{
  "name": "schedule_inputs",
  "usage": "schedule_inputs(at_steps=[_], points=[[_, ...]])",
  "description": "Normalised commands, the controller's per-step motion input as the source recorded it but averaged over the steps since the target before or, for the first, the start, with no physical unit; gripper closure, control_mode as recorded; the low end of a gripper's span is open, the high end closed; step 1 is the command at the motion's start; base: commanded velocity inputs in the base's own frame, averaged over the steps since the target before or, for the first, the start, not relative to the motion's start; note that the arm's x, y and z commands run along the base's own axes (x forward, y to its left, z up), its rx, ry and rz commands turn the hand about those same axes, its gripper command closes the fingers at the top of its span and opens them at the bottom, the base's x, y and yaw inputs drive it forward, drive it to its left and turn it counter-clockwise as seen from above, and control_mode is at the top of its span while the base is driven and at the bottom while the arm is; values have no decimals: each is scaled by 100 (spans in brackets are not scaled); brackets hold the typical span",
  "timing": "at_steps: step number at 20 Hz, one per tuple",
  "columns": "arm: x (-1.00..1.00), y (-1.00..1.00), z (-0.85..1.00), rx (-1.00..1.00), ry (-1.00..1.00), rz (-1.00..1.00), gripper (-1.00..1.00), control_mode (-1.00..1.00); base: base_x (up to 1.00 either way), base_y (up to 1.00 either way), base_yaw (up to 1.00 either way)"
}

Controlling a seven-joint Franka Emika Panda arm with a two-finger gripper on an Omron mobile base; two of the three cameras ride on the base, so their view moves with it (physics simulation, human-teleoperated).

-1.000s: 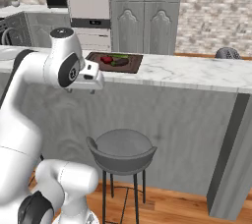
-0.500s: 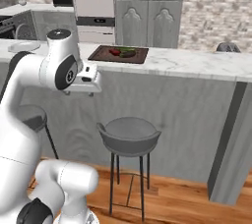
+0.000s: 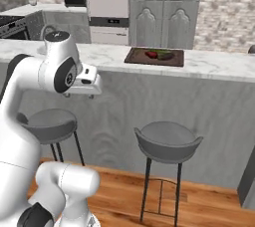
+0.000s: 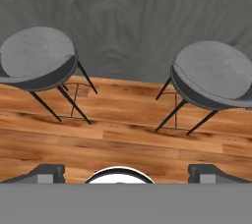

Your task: Create a steak meal by picking up the steak and asparagus from the tray and placing them on the plate. Leave the eggplant on the tray.

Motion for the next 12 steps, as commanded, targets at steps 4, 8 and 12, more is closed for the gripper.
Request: schedule_inputs(at_steps=[4,8,12], points=[[0,0,0,0,0,0,-100,100,29,33,0],[0,0,0,0,0,0,-100,100,41,29,0],[0,0,0,0,0,0,-100,100,59,24,0]])
